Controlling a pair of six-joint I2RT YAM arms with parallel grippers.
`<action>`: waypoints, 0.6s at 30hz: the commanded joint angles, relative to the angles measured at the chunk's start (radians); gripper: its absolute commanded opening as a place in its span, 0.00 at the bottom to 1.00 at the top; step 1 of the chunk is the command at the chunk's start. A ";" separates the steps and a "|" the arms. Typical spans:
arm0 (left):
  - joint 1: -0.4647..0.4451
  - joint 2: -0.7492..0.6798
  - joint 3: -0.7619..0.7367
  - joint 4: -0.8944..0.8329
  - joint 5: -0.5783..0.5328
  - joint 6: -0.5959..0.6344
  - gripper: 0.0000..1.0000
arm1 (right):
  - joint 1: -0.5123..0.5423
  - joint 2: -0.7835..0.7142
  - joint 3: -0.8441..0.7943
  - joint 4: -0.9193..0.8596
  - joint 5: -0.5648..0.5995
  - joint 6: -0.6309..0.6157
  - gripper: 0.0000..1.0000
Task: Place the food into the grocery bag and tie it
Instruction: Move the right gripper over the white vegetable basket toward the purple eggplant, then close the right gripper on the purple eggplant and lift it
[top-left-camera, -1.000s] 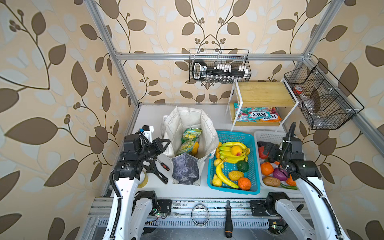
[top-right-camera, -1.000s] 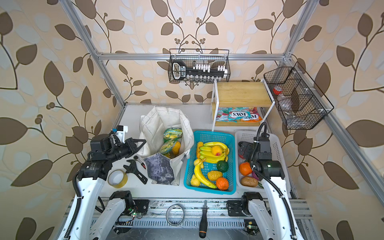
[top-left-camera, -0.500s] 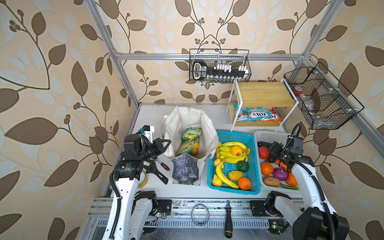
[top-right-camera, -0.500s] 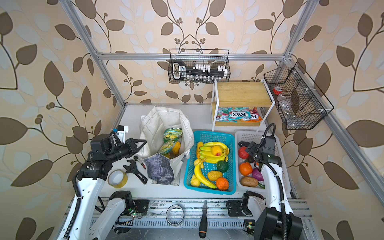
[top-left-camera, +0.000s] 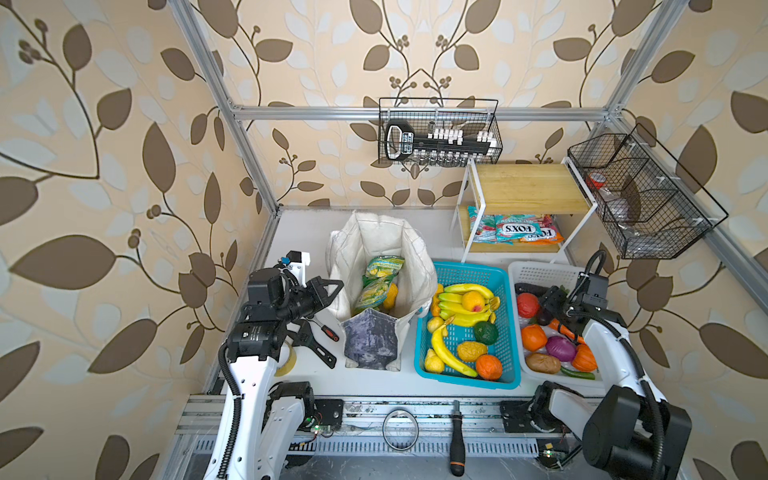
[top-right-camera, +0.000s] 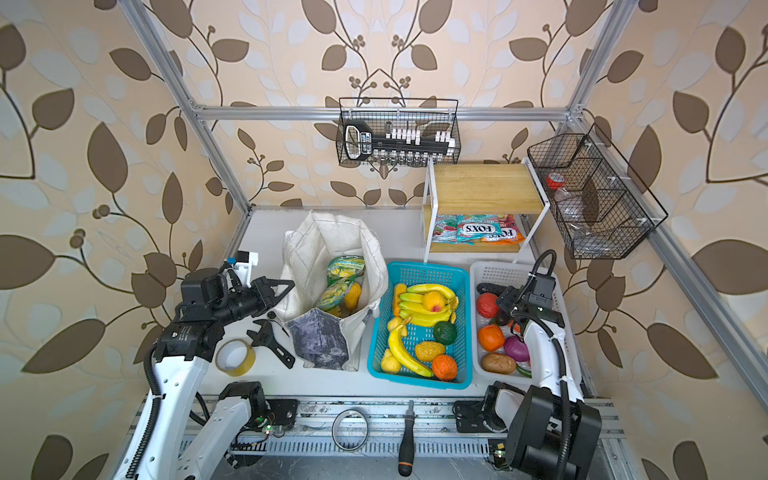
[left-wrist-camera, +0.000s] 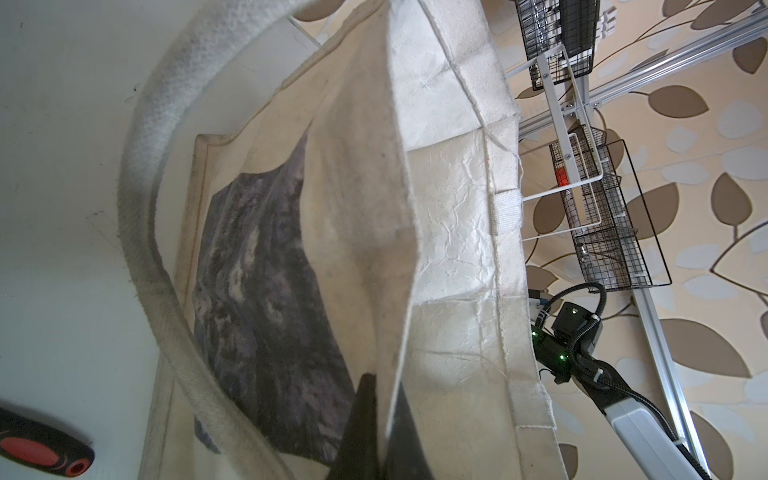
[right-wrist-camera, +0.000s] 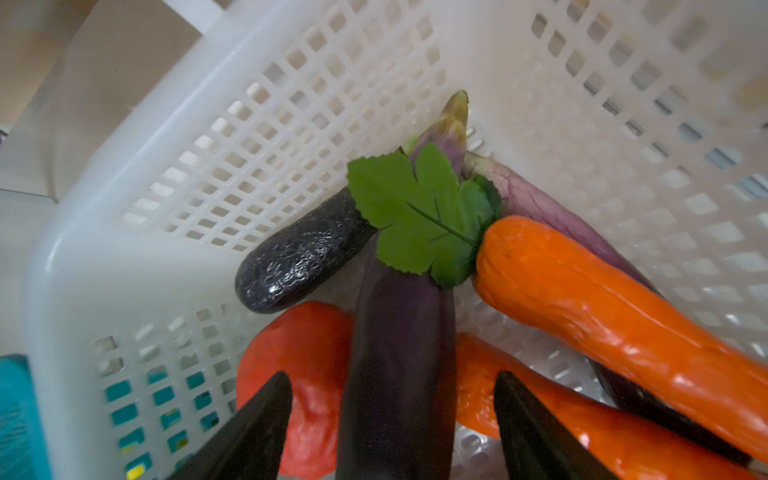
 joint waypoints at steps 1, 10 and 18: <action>-0.012 0.002 0.044 0.006 0.022 0.010 0.00 | -0.005 0.018 -0.015 0.028 -0.032 -0.008 0.77; -0.012 -0.015 0.034 -0.005 -0.015 0.037 0.00 | -0.008 0.090 -0.024 0.065 -0.047 0.011 0.69; -0.012 -0.018 0.049 -0.024 -0.030 0.053 0.00 | -0.008 0.095 -0.053 0.104 -0.063 0.011 0.40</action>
